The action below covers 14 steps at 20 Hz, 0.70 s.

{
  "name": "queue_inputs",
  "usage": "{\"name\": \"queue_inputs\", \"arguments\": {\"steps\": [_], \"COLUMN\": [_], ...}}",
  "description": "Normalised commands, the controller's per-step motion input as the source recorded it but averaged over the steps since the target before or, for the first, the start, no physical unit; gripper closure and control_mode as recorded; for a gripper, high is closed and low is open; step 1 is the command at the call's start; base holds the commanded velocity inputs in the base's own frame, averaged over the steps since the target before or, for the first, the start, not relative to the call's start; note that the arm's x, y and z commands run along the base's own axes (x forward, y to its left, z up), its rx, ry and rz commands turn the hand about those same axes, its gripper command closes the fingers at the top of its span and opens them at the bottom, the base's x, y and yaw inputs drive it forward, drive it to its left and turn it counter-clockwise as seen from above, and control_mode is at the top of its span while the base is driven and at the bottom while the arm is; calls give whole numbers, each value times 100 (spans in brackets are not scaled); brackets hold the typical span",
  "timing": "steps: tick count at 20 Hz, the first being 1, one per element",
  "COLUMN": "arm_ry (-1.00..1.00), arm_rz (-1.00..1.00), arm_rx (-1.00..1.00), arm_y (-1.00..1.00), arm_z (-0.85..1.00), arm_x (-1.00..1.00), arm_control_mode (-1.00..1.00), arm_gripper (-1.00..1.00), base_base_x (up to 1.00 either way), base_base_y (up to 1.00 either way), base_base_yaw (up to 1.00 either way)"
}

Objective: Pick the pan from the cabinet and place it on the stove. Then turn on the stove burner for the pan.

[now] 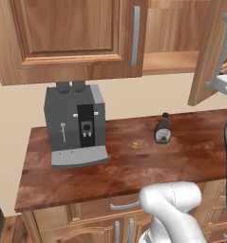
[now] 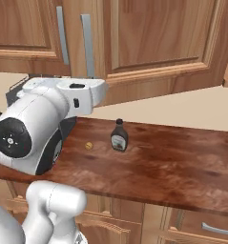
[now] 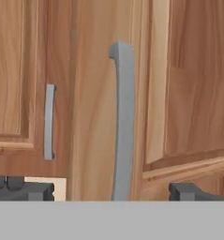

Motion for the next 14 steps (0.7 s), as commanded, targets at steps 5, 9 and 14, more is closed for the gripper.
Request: {"name": "queue_inputs", "arguments": {"steps": [5, 9, 14], "arm_ry": [-1, 0, 8], "arm_rz": [-15, -19, -20], "arm_rx": [-26, -32, -31], "arm_y": [65, 84, 58], "arm_z": [4, 2, -1], "arm_x": [-47, -15, 14], "arm_control_mode": [-100, -100, -100], "arm_gripper": [-100, -100, -100], "base_base_x": [0, 0, 0], "base_base_y": [0, 0, 0], "base_base_yaw": [0, 0, 0]}}
